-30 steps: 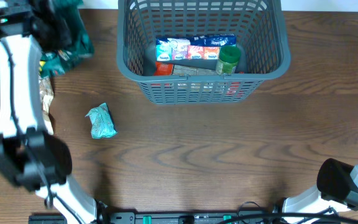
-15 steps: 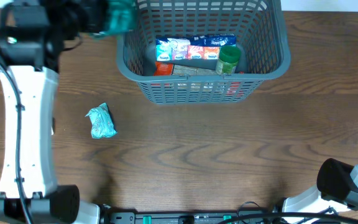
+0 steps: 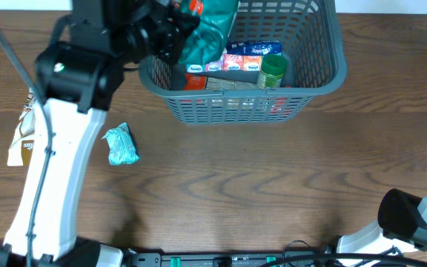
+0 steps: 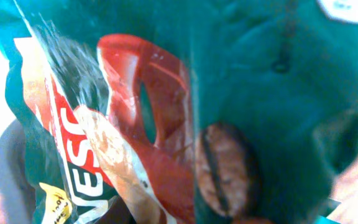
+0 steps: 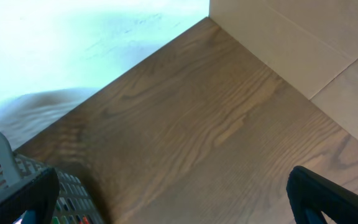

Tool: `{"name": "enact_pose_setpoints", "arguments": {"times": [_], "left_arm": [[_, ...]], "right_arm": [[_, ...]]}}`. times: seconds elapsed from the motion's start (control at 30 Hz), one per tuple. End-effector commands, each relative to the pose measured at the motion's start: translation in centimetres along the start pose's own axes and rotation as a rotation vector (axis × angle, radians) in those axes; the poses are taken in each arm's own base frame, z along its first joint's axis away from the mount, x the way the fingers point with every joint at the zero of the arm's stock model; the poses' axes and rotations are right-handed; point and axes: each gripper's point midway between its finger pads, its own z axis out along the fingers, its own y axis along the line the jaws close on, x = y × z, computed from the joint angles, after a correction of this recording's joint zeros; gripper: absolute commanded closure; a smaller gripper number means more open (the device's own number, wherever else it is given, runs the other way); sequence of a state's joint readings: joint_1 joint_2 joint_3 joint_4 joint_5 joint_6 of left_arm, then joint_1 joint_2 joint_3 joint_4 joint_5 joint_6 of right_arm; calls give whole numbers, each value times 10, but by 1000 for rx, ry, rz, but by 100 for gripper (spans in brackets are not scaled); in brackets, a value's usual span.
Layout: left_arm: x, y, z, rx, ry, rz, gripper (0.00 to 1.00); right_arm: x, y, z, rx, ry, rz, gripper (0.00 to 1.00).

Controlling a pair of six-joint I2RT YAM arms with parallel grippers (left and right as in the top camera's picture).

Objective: Pack container
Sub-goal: 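Lift the pouch with the left gripper and lower it into the basket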

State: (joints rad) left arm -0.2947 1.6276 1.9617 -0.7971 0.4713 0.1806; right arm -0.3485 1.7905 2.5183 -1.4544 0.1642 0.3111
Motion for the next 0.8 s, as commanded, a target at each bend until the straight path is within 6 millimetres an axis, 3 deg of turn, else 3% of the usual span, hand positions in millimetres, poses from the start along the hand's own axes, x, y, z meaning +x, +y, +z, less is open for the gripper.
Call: {"name": "enact_pose_setpoints", "arguments": {"times": [0.0, 0.23, 0.37, 0.5, 0.77], "left_arm": [[-2, -8, 19, 41, 9, 58, 94], [36, -6, 78, 78, 137, 0, 94], [56, 3, 99, 63, 203, -82, 94], [74, 13, 111, 22, 261, -128, 94], [93, 37, 109, -123, 336, -133, 94]], "right_arm": [[-2, -2, -6, -1, -14, 15, 1], [-2, -2, -6, -1, -14, 15, 1], [-2, -2, -6, -1, -14, 15, 1], [-2, -2, -6, -1, -14, 15, 1], [-2, -2, -6, -1, -14, 15, 1]]}}
